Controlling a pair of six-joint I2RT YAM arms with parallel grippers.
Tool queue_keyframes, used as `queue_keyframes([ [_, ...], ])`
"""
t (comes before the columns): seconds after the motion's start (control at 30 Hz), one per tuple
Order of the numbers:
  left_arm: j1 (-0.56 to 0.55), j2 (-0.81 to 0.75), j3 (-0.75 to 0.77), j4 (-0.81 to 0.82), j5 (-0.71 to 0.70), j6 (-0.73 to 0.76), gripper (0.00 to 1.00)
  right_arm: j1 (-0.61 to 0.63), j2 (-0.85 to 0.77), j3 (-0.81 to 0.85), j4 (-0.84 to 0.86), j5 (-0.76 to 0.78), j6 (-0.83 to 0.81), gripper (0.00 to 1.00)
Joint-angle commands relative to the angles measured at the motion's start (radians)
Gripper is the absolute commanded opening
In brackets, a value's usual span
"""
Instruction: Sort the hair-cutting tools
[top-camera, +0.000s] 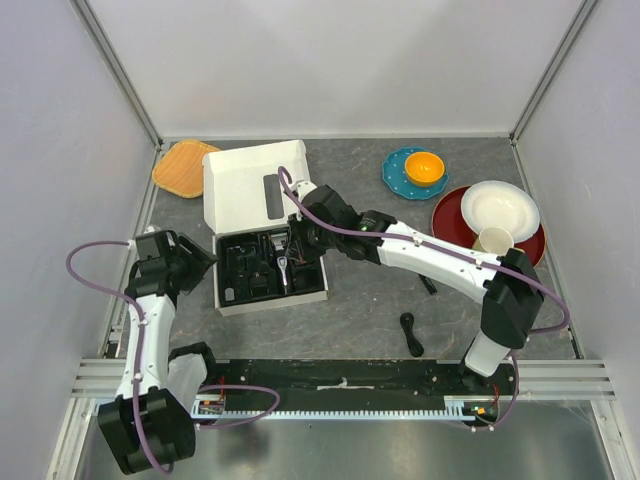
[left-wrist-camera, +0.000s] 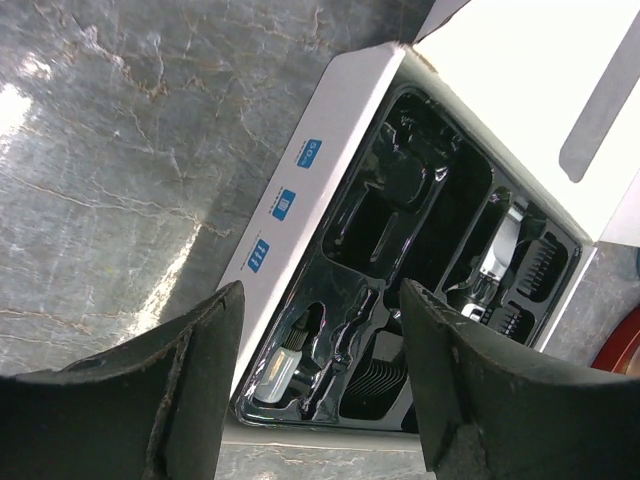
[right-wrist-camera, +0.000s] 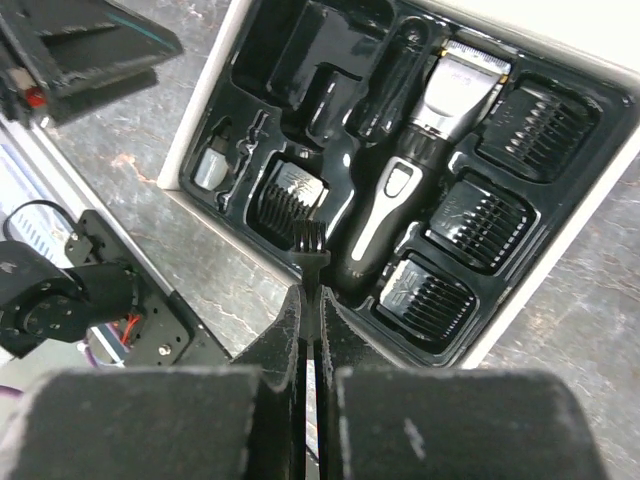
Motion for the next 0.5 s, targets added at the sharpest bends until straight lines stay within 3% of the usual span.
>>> queue_keyframes([
  [0.0,-0.03,0.015,-0.036,0.086,-0.008,-0.073,0.7,0.006,0.015,0.046,0.096,-0.069,0.044,0.0],
  [0.23,-0.131,0.134,-0.053,0.177,0.056,-0.094,0.6,0.004,0.036,0.051,0.102,-0.074,0.058,0.0],
  [0.47,-0.179,0.127,-0.052,0.206,0.08,-0.102,0.55,0.016,0.075,0.069,0.11,-0.055,0.085,0.0],
])
